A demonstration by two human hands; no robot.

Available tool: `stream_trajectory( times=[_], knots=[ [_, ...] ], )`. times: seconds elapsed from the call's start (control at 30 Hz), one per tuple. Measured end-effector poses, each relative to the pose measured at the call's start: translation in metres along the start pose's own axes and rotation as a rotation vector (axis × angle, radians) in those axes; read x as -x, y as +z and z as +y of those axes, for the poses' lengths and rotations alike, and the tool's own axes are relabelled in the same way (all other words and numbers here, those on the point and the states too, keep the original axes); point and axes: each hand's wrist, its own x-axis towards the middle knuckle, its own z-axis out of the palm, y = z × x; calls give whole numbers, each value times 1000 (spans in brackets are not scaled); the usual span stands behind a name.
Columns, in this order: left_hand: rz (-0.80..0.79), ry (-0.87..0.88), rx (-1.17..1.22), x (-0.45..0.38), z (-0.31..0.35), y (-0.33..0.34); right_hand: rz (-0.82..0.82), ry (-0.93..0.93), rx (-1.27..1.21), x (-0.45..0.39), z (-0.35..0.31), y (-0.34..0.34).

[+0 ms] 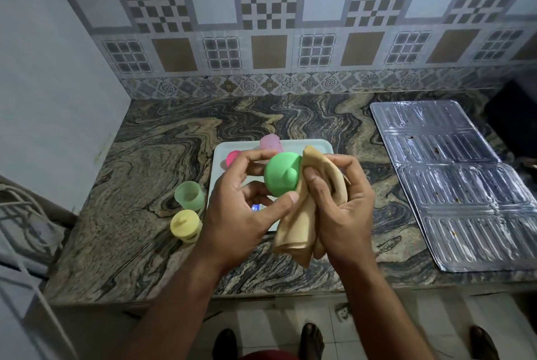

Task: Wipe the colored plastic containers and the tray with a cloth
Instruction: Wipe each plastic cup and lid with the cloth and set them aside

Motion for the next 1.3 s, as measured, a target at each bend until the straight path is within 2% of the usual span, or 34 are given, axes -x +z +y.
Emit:
stream_trajectory(
  times=[0.1, 0.27, 0.43, 0.57, 0.7, 0.87, 0.97, 1.03, 1.13, 1.3],
  knots=[
    [116, 68, -121, 2, -2, 4, 29, -50, 78, 4, -2, 1],
    [166, 145, -277, 4, -2, 3, -5, -92, 167, 8, -5, 2],
    [158, 148, -175, 7, -2, 0, -7, -66, 165, 7, -5, -2],
    [77, 112, 29, 9, 1, -1, 42, 19, 74, 5, 0, -4],
    [139, 124, 55, 8, 2, -1, 27, 22, 125, 5, -1, -2],
    [229, 147, -49, 10, 5, 1, 50, -168, 276, 10, -6, -1],
    [215, 147, -24, 12, 5, 5, -20, -351, 449, 12, -8, 3],
    [184, 149, 0, 13, 6, 6, -32, -404, 503, 9, -6, 4],
    [158, 152, 48, 12, 7, 4, -23, -292, 398, 5, -6, 7],
    [127, 122, 176, 8, 8, -3, -75, 3, -17, 1, -16, 13]
  ],
)
